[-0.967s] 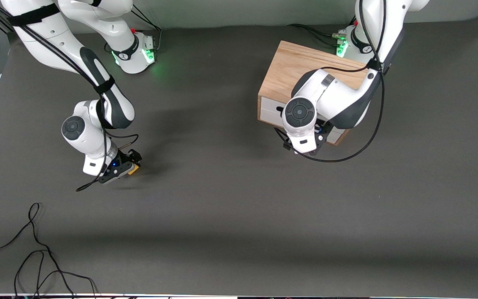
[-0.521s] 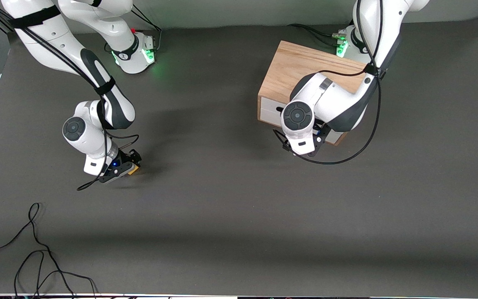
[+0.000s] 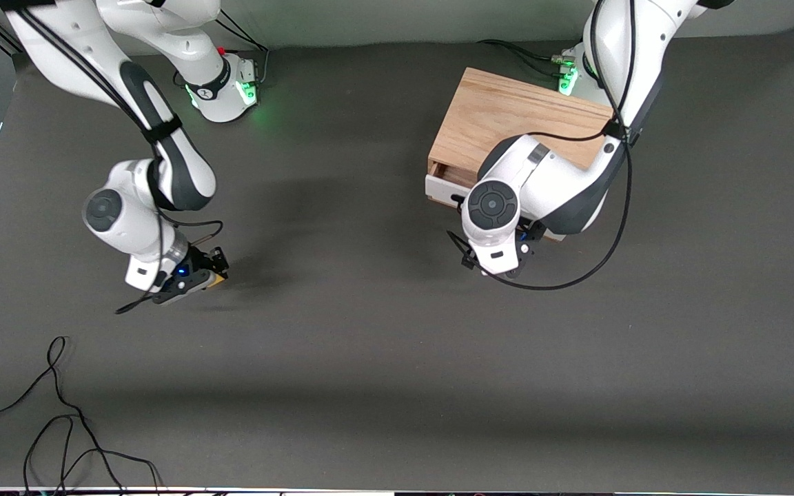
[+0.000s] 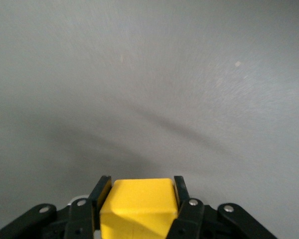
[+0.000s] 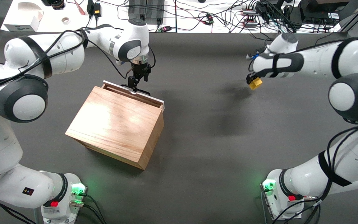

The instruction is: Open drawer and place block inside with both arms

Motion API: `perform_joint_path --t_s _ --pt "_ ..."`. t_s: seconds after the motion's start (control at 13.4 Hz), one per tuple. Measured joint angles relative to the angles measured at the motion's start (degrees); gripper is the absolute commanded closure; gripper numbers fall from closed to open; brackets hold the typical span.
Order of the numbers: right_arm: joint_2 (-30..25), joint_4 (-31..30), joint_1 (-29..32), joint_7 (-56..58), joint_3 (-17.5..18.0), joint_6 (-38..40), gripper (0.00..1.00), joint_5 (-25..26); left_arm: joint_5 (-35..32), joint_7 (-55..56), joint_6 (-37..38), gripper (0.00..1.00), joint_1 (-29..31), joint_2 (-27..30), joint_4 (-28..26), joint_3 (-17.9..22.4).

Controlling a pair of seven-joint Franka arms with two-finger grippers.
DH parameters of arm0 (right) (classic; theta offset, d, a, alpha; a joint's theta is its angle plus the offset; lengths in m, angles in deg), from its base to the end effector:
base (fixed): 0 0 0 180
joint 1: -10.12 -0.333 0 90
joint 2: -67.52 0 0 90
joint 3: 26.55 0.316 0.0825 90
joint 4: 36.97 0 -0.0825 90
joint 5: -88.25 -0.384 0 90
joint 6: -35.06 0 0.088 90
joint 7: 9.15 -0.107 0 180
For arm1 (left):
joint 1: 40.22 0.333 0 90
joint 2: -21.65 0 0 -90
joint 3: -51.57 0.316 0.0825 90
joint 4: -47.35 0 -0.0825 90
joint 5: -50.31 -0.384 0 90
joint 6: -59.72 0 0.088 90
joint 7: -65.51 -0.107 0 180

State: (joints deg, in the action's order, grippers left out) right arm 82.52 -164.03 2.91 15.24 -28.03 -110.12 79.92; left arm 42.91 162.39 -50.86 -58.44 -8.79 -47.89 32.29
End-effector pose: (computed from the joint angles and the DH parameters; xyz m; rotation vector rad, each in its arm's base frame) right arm 0.5536 0.0539 0.2627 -3.0061 -0.6244 -0.1028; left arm 0.5338 -0.3704 0.2961 -2.5829 -1.4114 0.2107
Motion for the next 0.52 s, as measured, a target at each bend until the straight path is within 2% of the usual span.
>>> perform_joint_path --t_s 0.3,0.52 --pt "-8.1 9.16 0.05 -4.08 -3.51 19.41 1.0 -1.66 -1.89 0.16 0.09 0.0 -0.49 -3.35 5.44 -0.1" --pt "-10.38 18.44 0.06 -5.74 -6.8 33.18 1.0 -1.72 -2.22 0.24 0.92 0.0 -0.64 -5.9 9.26 -0.11"
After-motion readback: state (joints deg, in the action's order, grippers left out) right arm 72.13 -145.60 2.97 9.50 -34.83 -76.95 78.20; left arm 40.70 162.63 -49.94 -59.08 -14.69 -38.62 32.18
